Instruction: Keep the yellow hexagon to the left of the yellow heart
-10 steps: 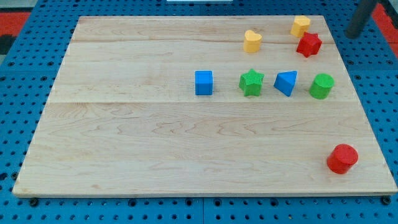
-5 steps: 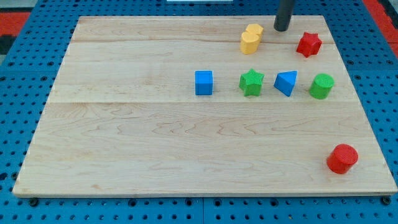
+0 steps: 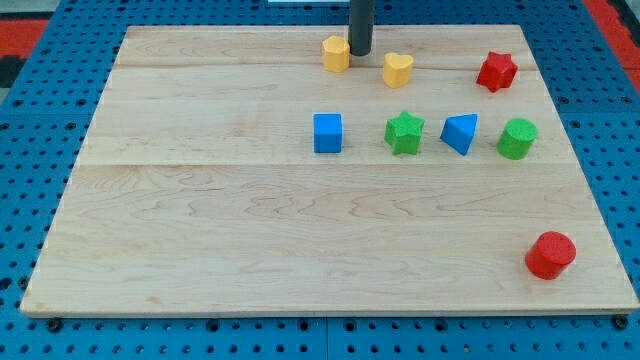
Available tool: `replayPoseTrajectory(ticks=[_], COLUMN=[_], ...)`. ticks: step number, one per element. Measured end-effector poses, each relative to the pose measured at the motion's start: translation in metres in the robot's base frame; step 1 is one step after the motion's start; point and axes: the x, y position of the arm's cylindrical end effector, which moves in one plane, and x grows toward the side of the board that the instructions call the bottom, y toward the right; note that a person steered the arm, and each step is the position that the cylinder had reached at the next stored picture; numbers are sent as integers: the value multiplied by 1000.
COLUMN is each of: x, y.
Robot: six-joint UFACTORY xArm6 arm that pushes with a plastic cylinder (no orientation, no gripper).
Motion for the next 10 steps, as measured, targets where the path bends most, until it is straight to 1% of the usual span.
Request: replayPoseTrajectory(ticks=[2,3,4,5,7,8,9,10], x=[-35,-9,13,11,34,35,44,61], y=[-18,-47,-54,-33,3,15,18,6])
